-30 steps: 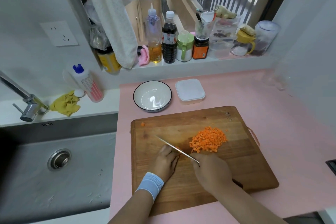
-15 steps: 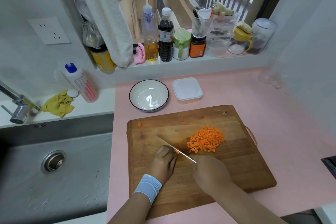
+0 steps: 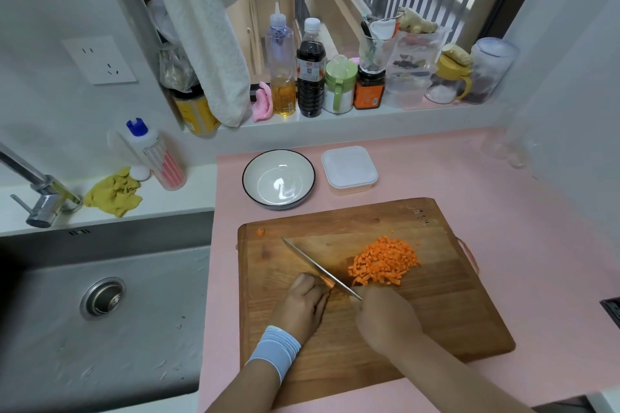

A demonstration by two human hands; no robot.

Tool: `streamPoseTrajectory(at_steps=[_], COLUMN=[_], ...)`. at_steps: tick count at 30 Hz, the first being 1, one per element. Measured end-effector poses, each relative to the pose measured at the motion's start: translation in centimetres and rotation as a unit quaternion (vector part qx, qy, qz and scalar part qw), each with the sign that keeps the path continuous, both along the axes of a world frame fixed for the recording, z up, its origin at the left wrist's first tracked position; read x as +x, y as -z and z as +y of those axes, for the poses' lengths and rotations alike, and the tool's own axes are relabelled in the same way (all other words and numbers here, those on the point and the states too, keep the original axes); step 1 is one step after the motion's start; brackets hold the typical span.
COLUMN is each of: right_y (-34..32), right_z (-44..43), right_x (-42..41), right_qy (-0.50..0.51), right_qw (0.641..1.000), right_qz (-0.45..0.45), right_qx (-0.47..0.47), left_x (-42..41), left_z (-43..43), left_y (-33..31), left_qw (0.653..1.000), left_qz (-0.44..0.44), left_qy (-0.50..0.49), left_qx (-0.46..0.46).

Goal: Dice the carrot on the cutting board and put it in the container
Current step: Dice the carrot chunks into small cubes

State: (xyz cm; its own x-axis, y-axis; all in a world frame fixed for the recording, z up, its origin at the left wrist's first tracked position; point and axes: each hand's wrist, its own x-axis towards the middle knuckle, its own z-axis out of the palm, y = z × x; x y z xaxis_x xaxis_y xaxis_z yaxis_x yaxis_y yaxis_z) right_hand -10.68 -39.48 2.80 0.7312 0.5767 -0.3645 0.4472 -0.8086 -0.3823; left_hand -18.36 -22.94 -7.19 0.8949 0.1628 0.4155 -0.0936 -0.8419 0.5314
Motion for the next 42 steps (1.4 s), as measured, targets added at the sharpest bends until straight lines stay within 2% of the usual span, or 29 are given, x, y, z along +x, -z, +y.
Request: streamPoseTrajectory(at_steps=[5,11,28,42], right_y=[-0.2,-0.2,-1.2,-2.1], right_z=[-0.4,-1.3,1.1,0.2], right_x=[-1.1,-1.4,-0.5,-1.7], right_qy=[-0.02,-0.017,0.0,0.008], right_qw=[0.999,0.998,0.999,1.0], right_qz=[-0.045,-0.054,0.021,-0.002], right_qx=[0.021,0.002,-0.032,-0.006], left_x=[0.1,0.1,0.1,-0.3], left_z=[0.0,0.1,0.0,0.1], left_y=[-0.3,-0.1,0.0,-0.1], left_qw=[1.0,1.0,1.0,1.0], left_qz=[-0.005,-0.005,-0.001,0.013], left_qy=[-0.001,-0.007,-0.011,-0.025], left_qx=[-0.005,-0.006,-0.012,-0.008])
